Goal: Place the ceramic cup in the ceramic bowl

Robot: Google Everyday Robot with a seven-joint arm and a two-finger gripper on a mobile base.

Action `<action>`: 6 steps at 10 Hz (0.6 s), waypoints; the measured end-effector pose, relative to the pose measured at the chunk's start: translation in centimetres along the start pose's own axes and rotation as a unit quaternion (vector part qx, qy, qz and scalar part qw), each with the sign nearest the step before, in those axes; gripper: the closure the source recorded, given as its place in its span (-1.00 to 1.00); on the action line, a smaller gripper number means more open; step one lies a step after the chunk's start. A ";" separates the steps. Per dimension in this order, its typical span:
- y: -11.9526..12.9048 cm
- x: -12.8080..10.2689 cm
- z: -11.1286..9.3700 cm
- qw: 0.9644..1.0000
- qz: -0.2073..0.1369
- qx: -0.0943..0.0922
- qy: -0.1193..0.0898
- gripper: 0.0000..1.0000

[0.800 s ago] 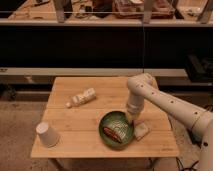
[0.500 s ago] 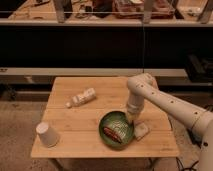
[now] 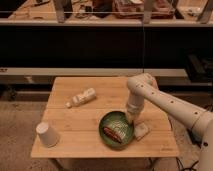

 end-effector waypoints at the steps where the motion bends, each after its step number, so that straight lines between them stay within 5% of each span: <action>1: 0.0 0.0 0.0 1.000 0.000 0.000 0.000 1.00; 3: 0.0 0.0 0.0 1.000 0.000 0.000 0.000 0.99; 6: 0.0 0.0 0.0 1.000 0.000 0.000 0.000 0.49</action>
